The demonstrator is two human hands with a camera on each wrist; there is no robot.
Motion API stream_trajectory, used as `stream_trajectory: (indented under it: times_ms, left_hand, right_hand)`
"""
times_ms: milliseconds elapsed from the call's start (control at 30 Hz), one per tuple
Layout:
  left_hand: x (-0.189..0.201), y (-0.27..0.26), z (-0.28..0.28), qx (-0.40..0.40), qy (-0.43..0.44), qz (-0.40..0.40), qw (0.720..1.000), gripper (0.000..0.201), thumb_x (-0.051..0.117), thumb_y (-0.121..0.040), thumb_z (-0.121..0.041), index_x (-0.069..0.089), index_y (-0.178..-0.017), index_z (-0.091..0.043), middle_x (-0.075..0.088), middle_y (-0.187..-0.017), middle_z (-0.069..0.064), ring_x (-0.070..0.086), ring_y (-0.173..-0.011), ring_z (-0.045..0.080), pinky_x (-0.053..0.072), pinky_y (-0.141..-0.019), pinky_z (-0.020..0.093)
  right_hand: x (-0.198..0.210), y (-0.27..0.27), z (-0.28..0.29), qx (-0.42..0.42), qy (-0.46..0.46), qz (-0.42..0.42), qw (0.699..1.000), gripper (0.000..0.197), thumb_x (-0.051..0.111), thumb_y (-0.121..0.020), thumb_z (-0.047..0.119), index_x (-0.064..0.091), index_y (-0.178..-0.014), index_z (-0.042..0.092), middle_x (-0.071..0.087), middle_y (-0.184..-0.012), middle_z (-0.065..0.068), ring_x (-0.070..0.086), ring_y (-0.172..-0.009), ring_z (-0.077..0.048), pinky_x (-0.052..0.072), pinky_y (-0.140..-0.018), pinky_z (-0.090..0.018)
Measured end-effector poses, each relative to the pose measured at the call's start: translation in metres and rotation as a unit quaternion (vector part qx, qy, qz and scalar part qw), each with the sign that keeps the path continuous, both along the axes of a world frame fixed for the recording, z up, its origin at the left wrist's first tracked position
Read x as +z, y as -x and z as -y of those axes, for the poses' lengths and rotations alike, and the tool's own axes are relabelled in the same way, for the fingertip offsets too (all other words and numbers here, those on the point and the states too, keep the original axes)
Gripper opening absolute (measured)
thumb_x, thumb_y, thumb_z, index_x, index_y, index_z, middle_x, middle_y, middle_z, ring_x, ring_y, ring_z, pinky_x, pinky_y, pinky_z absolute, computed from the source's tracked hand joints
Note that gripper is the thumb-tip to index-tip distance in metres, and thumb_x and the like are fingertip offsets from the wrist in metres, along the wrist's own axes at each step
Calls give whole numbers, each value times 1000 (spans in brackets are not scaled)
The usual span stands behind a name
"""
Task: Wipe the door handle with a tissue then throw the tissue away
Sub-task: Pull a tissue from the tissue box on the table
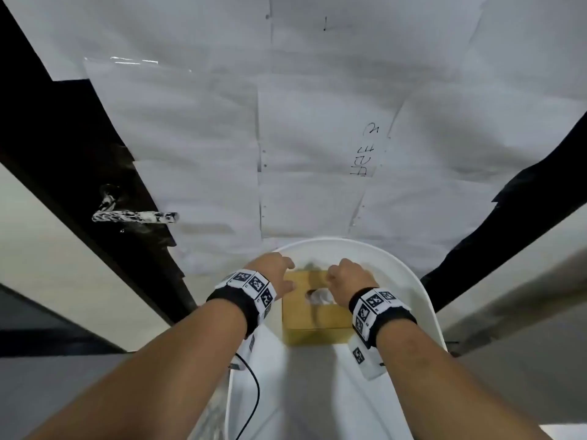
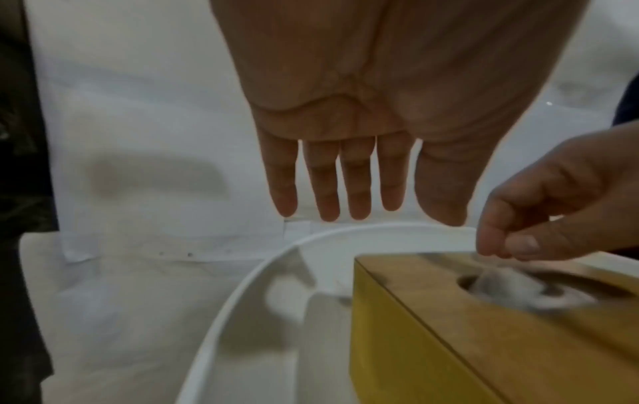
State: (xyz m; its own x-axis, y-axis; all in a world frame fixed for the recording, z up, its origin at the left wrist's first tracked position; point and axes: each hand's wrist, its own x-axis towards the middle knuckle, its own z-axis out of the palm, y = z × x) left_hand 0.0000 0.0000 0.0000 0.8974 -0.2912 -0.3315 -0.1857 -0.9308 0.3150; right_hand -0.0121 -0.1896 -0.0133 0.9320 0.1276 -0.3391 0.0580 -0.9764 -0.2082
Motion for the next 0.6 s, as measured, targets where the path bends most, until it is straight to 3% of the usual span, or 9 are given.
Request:
stream_trajectory:
  times_ms: [133, 233, 333, 500, 600]
  left_hand:
    - [-16, 6, 12, -42, -49, -44, 997, 65, 63, -86, -41, 39, -143, -21, 41, -146, 2, 40, -134, 23, 34, -109, 35]
    - [-21, 7, 20, -86, -103, -35, 990, 60, 66, -84, -40, 46, -135, -16, 48, -138, 6, 49, -124, 28, 40, -103, 40]
    - [-26, 4, 22, -85, -134, -8, 987, 59, 69, -79, -45, 50, -129, -19, 55, -127, 5, 49, -117, 29, 43, -98, 42]
    - [-35, 4, 24, -96, -119, 2, 988, 54, 68, -84, -38, 51, -131, -17, 49, -134, 2, 48, -119, 28, 40, -97, 36]
    - [-41, 5, 21, -76, -86, -7, 993, 56, 68, -84, -34, 50, -135, -18, 42, -143, 2, 43, -126, 28, 35, -105, 34]
  right_hand:
    - [-18, -2, 5, 12, 27, 23, 999, 24, 46, -89, 27, 61, -107, 22, 51, -113, -5, 51, -107, -26, 44, -86, -35]
    - [-27, -3, 6, 27, 26, 36, 999, 20, 52, -87, 24, 58, -106, 24, 50, -114, -3, 48, -106, -24, 45, -87, -35]
    - [-32, -3, 6, 43, 29, 56, 997, 17, 56, -85, 21, 56, -102, 22, 49, -110, -3, 47, -104, -24, 47, -85, -35]
    - [-32, -4, 4, 56, 35, 54, 996, 21, 59, -83, 16, 56, -104, 17, 48, -111, -5, 48, -103, -23, 46, -84, -33]
    - [-24, -7, 4, 60, 31, 50, 996, 21, 55, -85, 15, 54, -105, 13, 54, -108, -7, 53, -98, -25, 39, -72, -31]
